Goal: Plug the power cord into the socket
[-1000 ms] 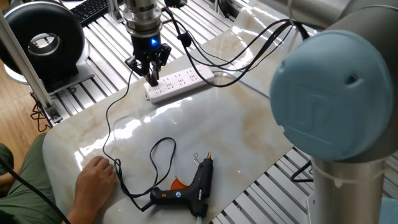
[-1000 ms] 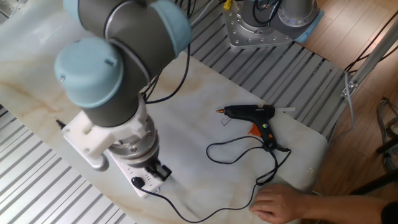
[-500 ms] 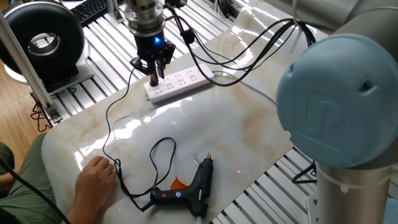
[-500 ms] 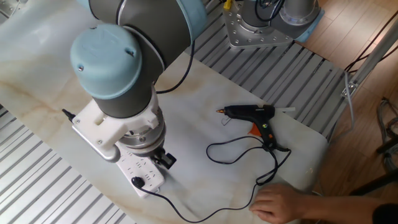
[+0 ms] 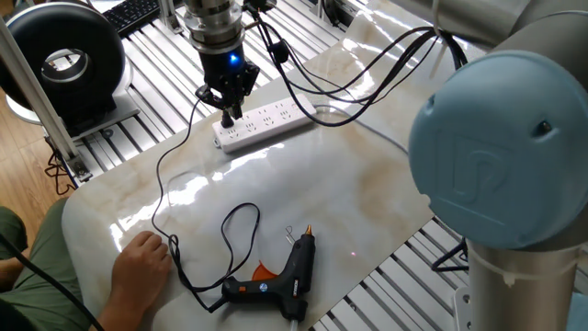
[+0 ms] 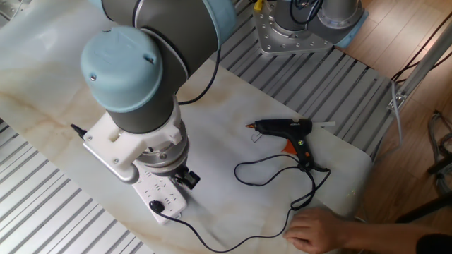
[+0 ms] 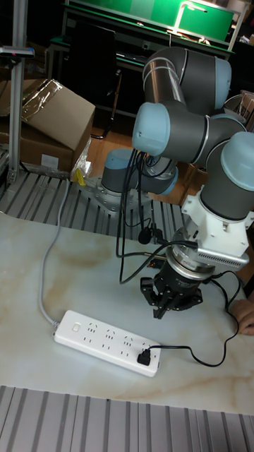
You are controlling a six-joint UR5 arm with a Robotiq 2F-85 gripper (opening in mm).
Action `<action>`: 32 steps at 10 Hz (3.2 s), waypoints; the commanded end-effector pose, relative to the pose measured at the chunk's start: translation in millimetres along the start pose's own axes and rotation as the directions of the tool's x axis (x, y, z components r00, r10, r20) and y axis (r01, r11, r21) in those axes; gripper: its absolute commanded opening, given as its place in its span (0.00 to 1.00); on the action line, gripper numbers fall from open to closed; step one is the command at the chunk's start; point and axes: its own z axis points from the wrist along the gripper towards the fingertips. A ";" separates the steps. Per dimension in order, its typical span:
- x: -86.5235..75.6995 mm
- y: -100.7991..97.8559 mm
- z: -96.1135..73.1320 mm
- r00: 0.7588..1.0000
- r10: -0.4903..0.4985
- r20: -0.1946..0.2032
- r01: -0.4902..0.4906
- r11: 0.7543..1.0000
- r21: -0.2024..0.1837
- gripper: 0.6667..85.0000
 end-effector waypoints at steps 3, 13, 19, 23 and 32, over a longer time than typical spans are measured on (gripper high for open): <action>-31.8 16.5 -3.7 0.989 -0.074 0.126 0.081 0.995 -0.057 0.22; 60.0 -21.7 -1.3 0.996 -0.080 0.027 0.081 0.996 -0.038 0.15; 46.4 -73.1 -5.9 0.997 -0.015 0.074 0.011 0.999 0.047 0.19; 74.2 -145.9 -30.9 1.000 -0.025 0.001 0.025 1.000 0.015 0.16; 89.0 -151.8 -15.5 1.000 0.008 -0.003 -0.009 1.000 -0.013 0.14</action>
